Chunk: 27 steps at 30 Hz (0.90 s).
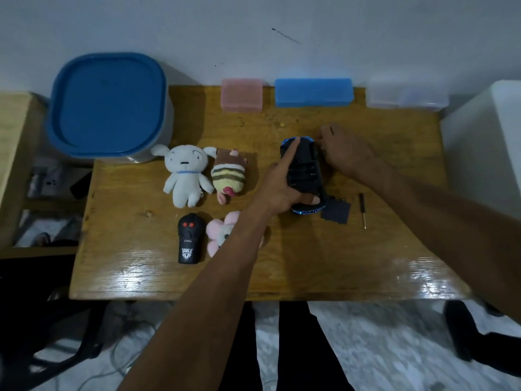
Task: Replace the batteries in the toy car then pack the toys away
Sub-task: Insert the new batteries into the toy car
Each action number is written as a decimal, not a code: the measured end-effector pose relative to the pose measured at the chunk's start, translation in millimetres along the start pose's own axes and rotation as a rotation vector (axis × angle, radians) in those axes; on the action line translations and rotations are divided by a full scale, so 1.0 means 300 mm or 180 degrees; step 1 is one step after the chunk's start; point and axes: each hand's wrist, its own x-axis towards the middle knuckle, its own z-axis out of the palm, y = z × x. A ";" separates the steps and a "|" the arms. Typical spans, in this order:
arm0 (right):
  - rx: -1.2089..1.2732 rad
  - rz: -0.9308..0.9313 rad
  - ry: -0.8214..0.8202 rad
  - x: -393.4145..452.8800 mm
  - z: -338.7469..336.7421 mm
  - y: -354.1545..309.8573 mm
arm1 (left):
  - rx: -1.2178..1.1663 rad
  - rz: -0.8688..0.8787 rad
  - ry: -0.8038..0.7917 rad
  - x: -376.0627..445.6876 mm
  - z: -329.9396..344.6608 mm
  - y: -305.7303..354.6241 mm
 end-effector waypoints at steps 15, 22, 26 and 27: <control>0.2987 0.1187 0.1066 -0.214 -0.209 -0.145 | -0.0277 0.0116 0.0048 -0.082 -0.033 0.108; 0.2761 0.0836 0.0777 -0.277 -0.231 -0.213 | -0.0200 0.0376 -0.0003 -0.107 -0.034 0.134; 0.2595 0.0817 0.0844 -0.290 -0.226 -0.228 | -0.0113 0.0421 -0.0002 -0.113 -0.035 0.139; 0.2514 0.0837 0.0918 -0.293 -0.224 -0.234 | -0.0115 0.0427 0.0012 -0.113 -0.033 0.137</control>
